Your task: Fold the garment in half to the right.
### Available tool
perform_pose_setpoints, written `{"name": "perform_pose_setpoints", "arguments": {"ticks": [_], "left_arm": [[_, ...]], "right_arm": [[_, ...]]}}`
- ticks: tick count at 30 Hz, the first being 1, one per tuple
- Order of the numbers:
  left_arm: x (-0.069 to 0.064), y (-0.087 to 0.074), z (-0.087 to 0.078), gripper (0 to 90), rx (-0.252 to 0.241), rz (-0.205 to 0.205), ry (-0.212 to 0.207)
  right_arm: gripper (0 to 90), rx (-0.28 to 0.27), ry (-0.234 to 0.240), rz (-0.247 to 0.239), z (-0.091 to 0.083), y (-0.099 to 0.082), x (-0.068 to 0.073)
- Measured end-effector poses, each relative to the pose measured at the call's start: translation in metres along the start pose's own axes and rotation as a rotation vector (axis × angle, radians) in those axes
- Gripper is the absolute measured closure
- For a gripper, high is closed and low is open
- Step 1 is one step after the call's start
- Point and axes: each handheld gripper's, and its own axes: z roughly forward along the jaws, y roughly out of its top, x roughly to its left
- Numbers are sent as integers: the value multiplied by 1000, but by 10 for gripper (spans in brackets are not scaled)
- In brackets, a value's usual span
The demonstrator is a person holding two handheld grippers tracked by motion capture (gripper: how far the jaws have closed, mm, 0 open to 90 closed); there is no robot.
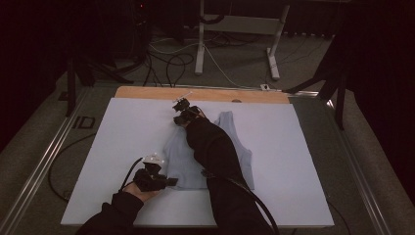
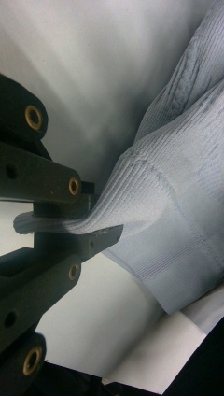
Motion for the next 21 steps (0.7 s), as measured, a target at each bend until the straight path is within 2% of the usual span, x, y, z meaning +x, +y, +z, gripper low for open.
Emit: {"name": "perform_pose_setpoints", "arguments": {"ticks": [6,9,10,11,14,16,21], "left_arm": [[0,0,1,860,1,-3,0],[-1,-1,1,860,1,-1,2],[-1,-1,1,860,1,-3,2],[-1,-1,1,860,0,-4,2],[-1,-2,1,860,1,-6,4],[0,-2,1,860,0,-13,5],[1,-3,1,860,1,-17,4]], "right_arm": [[605,33,-35,-16,1,2,3],[636,36,-35,-32,1,2,4],[674,40,-37,-31,0,2,4],[674,40,-37,-31,0,2,4],[784,52,-44,-50,-1,2,5],[852,59,-65,-59,-2,1,4],[870,63,-67,-62,-3,1,4]]}}
